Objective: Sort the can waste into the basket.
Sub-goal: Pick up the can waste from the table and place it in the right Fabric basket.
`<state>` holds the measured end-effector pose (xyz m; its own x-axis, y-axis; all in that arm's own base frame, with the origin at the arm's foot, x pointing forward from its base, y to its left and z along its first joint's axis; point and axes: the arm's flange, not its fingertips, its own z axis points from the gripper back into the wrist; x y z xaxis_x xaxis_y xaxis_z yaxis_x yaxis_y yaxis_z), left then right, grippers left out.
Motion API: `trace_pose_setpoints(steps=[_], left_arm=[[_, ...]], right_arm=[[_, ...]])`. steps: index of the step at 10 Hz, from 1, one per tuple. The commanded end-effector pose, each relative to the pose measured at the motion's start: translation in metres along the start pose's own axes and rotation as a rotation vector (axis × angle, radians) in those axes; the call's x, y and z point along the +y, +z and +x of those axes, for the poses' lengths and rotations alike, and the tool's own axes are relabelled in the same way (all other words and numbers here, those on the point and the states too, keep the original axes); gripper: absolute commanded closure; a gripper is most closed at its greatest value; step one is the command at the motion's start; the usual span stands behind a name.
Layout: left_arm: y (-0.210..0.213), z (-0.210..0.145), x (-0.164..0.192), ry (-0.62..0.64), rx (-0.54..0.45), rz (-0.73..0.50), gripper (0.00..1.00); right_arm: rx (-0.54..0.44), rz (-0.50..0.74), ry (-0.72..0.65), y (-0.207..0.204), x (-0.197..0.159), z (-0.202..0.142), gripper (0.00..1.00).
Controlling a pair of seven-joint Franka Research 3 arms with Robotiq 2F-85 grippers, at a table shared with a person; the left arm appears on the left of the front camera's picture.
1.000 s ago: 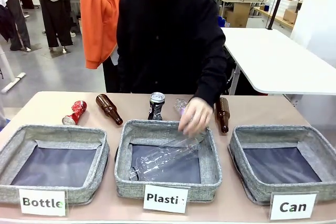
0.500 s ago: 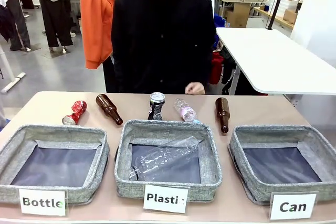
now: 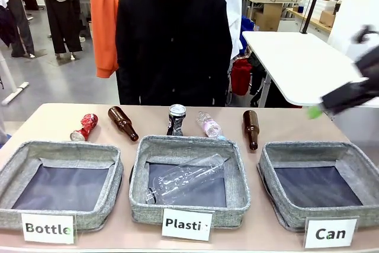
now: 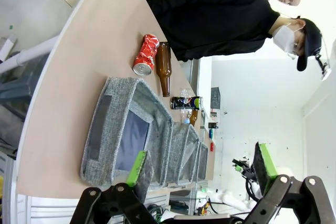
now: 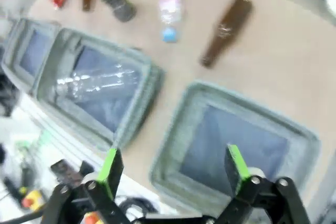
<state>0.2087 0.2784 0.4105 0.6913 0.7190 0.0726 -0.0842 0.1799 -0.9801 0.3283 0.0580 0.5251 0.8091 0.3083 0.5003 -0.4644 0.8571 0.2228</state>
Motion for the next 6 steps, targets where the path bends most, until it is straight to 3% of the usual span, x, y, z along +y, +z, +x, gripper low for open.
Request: trace_pose_setpoints(steps=[1,2,3,4,6], left_arm=[[0.001,-0.001,-0.001,-0.019,-0.005,-0.017,0.00],[0.001,-0.001,-0.001,-0.019,-0.005,-0.017,0.00],[0.001,-0.001,-0.001,-0.019,-0.005,-0.017,0.00],[0.001,-0.001,-0.001,-0.019,-0.005,-0.017,0.00],[0.001,-0.001,-0.001,-0.019,-0.005,-0.017,0.00]], right_arm=[[0.047,0.109,0.179,-0.050,0.022,0.025,0.00],[0.076,0.179,0.171,-0.043,0.022,0.018,0.00],[0.035,0.108,0.110,-0.010,0.000,0.003,0.00],[0.076,0.092,0.150,-0.055,0.051,0.015,0.00],[0.070,0.114,0.140,-0.046,0.037,0.013,0.00]])
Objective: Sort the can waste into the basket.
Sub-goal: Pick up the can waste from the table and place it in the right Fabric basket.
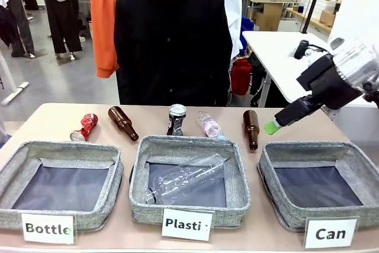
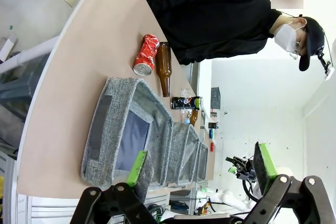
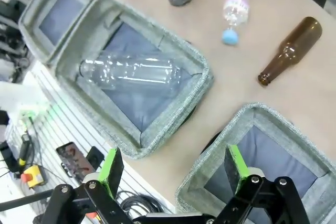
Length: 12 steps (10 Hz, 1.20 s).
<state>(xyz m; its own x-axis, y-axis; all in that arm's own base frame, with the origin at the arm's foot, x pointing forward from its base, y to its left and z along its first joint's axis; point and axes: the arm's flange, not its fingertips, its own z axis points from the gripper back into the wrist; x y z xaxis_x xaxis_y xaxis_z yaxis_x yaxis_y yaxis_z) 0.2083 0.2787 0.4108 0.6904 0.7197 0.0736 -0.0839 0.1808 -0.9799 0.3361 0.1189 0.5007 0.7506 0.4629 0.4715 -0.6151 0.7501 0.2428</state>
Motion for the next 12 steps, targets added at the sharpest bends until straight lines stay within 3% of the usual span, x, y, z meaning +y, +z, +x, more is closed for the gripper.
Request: trace_pose_setpoints(steps=[1,5,6,7,9,11,12], left_arm=[[0.000,-0.001,-0.001,-0.018,-0.004,-0.017,0.00],[0.000,-0.001,-0.001,-0.018,-0.004,-0.017,0.00],[0.000,-0.001,-0.001,-0.018,-0.004,-0.017,0.00],[0.000,-0.001,-0.001,-0.018,-0.004,-0.017,0.00],[0.000,-0.001,-0.001,-0.018,-0.004,-0.017,0.00],[0.000,-0.001,-0.001,-0.018,-0.004,-0.017,0.00],[0.000,-0.001,-0.001,-0.018,-0.004,-0.017,0.00]], right_arm=[[0.055,0.010,0.016,-0.005,0.003,-0.009,0.00],[-0.062,0.069,0.461,-0.036,-0.058,0.037,0.00],[-0.067,0.153,0.599,-0.050,-0.070,0.043,0.00],[-0.191,0.328,0.844,-0.066,-0.078,0.051,0.00],[-0.326,0.497,1.024,-0.095,-0.087,0.071,0.00],[-0.457,0.541,1.051,-0.131,-0.102,0.087,0.00],[-0.445,0.489,0.965,-0.139,-0.104,0.089,0.00]])
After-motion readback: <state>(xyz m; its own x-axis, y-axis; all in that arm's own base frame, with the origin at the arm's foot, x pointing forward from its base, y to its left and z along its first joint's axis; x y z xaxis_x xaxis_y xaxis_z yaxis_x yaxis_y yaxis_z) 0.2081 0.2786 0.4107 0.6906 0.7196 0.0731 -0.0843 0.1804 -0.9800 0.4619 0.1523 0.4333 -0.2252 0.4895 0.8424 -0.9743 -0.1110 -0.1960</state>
